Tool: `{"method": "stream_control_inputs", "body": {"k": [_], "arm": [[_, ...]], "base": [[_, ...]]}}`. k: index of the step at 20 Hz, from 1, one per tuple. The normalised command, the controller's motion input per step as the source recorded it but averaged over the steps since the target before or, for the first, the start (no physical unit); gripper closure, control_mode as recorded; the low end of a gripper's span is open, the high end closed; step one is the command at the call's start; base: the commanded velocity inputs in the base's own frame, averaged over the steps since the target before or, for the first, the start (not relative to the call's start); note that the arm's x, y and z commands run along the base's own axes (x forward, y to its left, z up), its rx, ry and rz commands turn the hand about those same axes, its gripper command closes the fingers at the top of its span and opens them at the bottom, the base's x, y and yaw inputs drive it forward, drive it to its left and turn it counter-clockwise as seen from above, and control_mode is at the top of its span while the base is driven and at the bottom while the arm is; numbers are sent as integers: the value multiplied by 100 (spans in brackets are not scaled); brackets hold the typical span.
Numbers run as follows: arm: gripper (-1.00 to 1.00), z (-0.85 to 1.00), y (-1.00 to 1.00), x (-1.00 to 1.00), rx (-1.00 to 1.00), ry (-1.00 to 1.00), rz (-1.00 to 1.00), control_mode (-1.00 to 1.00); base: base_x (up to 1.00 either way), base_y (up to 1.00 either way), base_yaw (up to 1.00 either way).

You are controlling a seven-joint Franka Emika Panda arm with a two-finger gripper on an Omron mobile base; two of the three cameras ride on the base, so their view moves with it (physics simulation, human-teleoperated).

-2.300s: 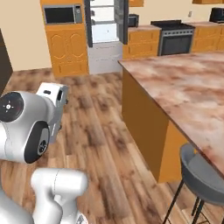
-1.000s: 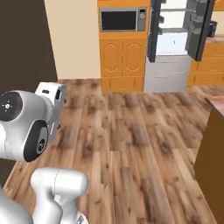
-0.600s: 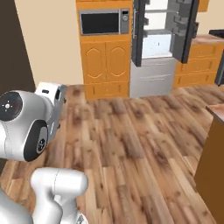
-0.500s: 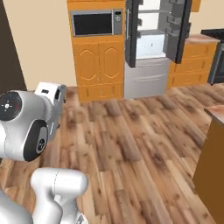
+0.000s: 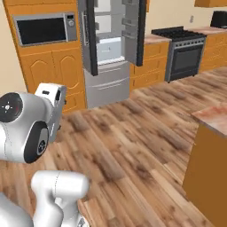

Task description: There is a bowl on the dining counter. Grab a lemon wedge from the fridge and place it in the bowl. Then get the liquor bottle and glass cup from the cabinet and place them next to the bowl.

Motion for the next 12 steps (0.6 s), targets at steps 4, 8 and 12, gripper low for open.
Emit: {"method": "stream_control_inputs", "body": {"k": [4,8,12], "arm": [[-100,0,0,0,0,0,0,100],[-100,0,0,0,0,0,0,100],[-100,0,0,0,0,0,0,100]], "base": [[100,72,-51],[100,75,-51],[100,79,-51]]}}
